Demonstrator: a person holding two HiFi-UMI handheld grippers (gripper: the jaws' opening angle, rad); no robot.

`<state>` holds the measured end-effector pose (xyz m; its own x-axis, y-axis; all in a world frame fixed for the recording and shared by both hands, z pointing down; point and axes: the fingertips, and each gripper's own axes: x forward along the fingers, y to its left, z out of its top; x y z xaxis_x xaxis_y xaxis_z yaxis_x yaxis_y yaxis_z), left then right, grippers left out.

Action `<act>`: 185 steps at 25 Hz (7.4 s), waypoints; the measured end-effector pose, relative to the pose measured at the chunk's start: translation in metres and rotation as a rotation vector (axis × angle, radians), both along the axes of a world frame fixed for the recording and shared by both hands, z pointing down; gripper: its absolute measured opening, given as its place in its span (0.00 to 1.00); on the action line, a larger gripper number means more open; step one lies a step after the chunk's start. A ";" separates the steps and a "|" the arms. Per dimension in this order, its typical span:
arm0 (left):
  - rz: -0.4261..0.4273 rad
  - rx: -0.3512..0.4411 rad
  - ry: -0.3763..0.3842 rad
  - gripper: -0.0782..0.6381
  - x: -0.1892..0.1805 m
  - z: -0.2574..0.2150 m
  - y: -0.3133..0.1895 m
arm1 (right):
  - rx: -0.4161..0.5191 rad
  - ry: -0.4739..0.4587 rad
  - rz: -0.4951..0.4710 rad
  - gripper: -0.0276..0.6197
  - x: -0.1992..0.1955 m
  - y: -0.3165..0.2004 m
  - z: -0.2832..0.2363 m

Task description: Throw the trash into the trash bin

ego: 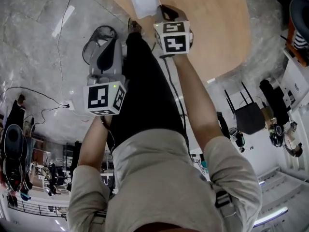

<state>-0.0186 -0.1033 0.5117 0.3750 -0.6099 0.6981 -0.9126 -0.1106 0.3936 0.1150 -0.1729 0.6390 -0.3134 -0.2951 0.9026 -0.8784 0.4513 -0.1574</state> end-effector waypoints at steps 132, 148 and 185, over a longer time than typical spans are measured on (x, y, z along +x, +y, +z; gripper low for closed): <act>-0.633 0.465 -0.185 0.13 -0.201 -0.307 0.270 | 0.500 -0.626 -0.778 0.05 -0.291 0.292 -0.445; -0.580 0.725 -0.295 0.13 -0.183 -0.454 0.265 | 0.696 -0.795 -0.718 0.05 -0.275 0.306 -0.593; -0.151 0.744 -0.095 0.13 -0.053 -0.462 0.152 | 0.851 -0.545 -0.257 0.05 -0.103 0.210 -0.597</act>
